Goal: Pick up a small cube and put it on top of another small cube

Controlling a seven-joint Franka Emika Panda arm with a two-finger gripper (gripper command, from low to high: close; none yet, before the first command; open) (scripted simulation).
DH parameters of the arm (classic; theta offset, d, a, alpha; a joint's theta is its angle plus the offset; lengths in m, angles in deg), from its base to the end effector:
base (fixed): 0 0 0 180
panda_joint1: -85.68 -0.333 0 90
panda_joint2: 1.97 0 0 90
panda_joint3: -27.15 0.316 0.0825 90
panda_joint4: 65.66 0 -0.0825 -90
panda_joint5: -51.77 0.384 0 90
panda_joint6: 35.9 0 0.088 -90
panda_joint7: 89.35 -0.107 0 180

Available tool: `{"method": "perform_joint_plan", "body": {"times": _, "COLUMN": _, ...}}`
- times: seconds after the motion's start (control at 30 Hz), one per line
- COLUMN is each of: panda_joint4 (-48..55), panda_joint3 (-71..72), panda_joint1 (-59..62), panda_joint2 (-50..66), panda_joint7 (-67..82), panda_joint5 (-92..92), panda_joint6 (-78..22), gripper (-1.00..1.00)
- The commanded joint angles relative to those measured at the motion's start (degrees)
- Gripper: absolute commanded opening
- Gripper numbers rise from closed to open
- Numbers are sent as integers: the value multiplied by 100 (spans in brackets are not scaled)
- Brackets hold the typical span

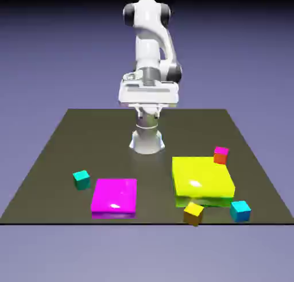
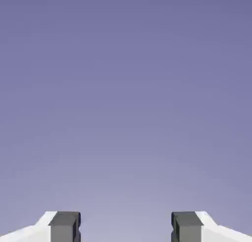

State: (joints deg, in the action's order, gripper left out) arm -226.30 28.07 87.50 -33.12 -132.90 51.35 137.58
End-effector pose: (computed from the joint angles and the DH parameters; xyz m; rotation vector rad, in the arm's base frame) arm 0.3936 -0.0056 0.4497 -2.4971 1.0087 -1.0196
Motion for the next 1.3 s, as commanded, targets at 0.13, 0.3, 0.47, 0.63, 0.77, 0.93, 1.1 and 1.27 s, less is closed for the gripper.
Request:
{"method": "perform_joint_plan", "body": {"times": 0.13, "panda_joint4": 148, "panda_joint3": 383, "panda_joint1": 1038, "panda_joint2": 625, "panda_joint7": -452, "panda_joint5": -171, "panda_joint6": -220, "gripper": 0}}
{"method": "perform_joint_plan", "body": {"times": 0.3, "panda_joint4": 296, "panda_joint3": 766, "panda_joint1": 2077, "panda_joint2": 1250, "panda_joint7": -903, "panda_joint5": -342, "panda_joint6": -439, "gripper": 0}}
{"method": "perform_joint_plan", "body": {"times": 0.47, "panda_joint4": 444, "panda_joint3": 1150, "panda_joint1": 3115, "panda_joint2": 1875, "panda_joint7": -1355, "panda_joint5": -513, "panda_joint6": -659, "gripper": 0}}
{"method": "perform_joint_plan", "body": {"times": 0.63, "panda_joint4": 592, "panda_joint3": 1533, "panda_joint1": 4153, "panda_joint2": 2500, "panda_joint7": -1807, "panda_joint5": -683, "panda_joint6": -879, "gripper": 0}}
{"method": "perform_joint_plan", "body": {"times": 0.77, "panda_joint4": 711, "panda_joint3": 1839, "panda_joint1": 4984, "panda_joint2": 2999, "panda_joint7": -2168, "panda_joint5": -820, "panda_joint6": -1054, "gripper": 0}}
{"method": "perform_joint_plan", "body": {"times": 0.93, "panda_joint4": 859, "panda_joint3": 2223, "panda_joint1": 6022, "panda_joint2": 3624, "panda_joint7": -2620, "panda_joint5": -991, "panda_joint6": -1274, "gripper": 0}}
{"method": "perform_joint_plan", "body": {"times": 1.1, "panda_joint4": 992, "panda_joint3": 2236, "panda_joint1": 6456, "panda_joint2": 4179, "panda_joint7": -3027, "panda_joint5": -1281, "panda_joint6": -1256, "gripper": 0}}
{"method": "perform_joint_plan", "body": {"times": 1.27, "panda_joint4": 1232, "panda_joint3": 1199, "panda_joint1": 5628, "panda_joint2": 5152, "panda_joint7": -3757, "panda_joint5": -2238, "panda_joint6": -532, "gripper": 0}}
